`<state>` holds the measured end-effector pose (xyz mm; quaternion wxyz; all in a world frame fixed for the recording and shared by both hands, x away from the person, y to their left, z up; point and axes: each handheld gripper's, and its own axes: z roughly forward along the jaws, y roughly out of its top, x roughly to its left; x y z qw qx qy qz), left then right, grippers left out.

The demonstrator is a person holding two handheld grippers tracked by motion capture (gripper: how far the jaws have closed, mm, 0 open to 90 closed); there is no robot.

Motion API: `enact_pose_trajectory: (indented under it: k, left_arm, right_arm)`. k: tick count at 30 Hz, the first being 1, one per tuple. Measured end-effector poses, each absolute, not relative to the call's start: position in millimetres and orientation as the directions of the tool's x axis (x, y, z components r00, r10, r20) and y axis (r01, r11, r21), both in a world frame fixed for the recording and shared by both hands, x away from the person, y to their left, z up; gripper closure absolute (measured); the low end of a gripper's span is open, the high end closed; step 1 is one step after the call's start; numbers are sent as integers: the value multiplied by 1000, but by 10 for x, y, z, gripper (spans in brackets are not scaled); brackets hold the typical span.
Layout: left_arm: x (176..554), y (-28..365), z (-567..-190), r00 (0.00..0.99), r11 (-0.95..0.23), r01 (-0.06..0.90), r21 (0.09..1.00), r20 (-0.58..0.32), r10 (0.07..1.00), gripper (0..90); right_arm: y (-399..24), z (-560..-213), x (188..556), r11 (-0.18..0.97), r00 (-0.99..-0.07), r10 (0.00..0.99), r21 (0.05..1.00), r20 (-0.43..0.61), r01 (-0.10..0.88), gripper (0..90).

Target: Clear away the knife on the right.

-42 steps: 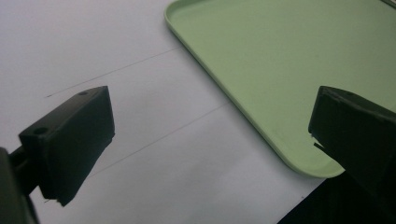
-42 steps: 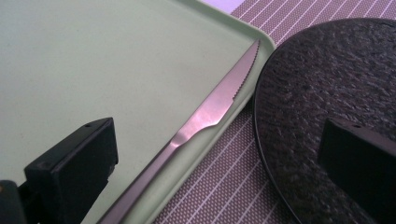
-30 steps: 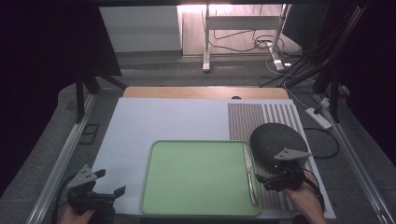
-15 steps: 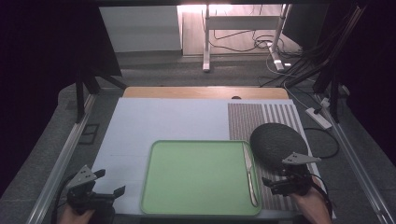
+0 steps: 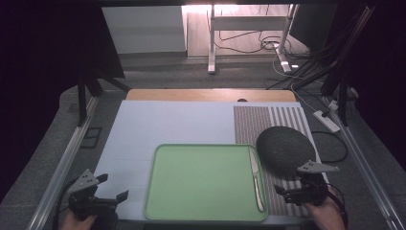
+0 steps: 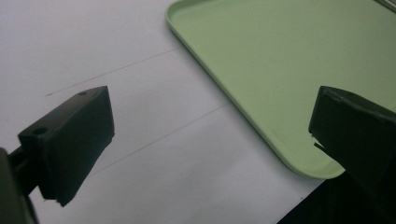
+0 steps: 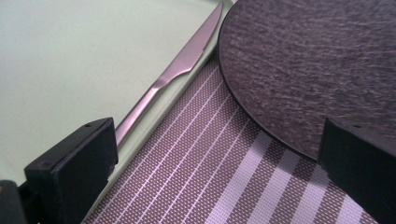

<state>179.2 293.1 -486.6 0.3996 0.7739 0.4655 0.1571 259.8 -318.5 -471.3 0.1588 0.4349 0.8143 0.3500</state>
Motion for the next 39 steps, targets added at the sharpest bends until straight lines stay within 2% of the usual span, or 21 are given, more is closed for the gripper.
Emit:
enact_pose_trajectory:
  k: [23, 39]
  left_arm:
    - [1797, 2941, -4868, 511, -236, 600, 764, -139, 849, 9]
    - [1796, 2940, -4869, 508, -238, 602, 762, -137, 850, 9]
  right_arm:
    - [-3359, -4634, 2412, 334, -525, 850, 730, 41, 597, 0]
    - [-3409, -4617, 2319, 334, -510, 859, 711, 41, 619, 0]
